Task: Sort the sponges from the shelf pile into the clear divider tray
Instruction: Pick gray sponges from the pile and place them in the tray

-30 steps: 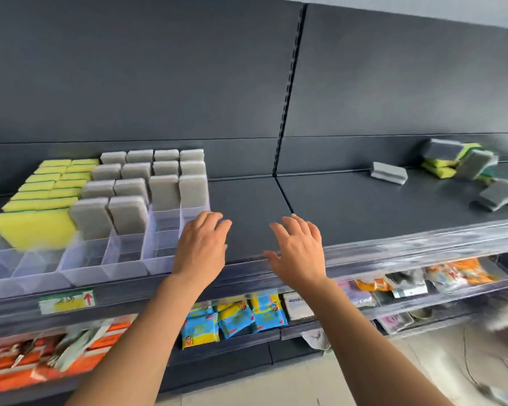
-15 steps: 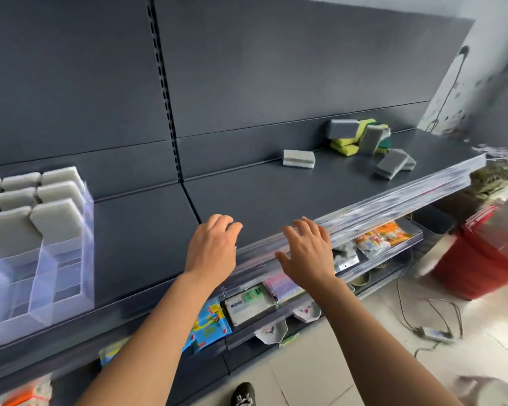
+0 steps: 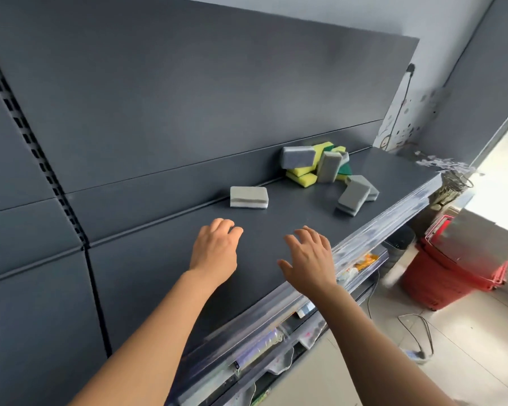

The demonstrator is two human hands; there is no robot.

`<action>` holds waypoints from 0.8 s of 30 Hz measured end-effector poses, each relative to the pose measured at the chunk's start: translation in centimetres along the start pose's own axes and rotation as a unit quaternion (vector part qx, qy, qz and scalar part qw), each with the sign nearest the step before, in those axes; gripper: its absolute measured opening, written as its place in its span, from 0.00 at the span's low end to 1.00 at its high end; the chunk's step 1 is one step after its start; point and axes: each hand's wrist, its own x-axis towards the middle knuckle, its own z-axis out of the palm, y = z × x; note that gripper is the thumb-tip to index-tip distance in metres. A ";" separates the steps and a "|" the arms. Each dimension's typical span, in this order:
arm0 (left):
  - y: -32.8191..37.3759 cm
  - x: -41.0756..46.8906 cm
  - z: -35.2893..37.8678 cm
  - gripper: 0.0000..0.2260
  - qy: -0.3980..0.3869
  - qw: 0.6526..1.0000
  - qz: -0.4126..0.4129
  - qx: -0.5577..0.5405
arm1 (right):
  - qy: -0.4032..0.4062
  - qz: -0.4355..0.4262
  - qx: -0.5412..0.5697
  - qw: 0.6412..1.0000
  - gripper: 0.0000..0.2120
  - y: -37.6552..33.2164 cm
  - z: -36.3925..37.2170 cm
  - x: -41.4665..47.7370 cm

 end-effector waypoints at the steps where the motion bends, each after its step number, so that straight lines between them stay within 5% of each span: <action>1: 0.0 1.5 0.6 0.19 -0.009 1.000 -0.002 -0.001 | -0.001 0.006 0.002 1.000 0.23 0.7 0.3 1.0; 8: 0.5 10.1 4.1 0.24 -0.095 0.995 -0.027 0.018 | -0.015 0.038 0.009 0.999 0.23 6.0 2.6 5.8; 15: 2.1 15.3 8.3 0.28 -0.181 0.972 -0.147 0.032 | -0.015 0.074 0.007 0.997 0.24 13.9 4.3 10.3; 24: 9.1 20.4 10.4 0.09 -0.079 0.985 -0.146 0.041 | -0.062 0.052 -0.027 0.996 0.28 22.4 5.2 15.2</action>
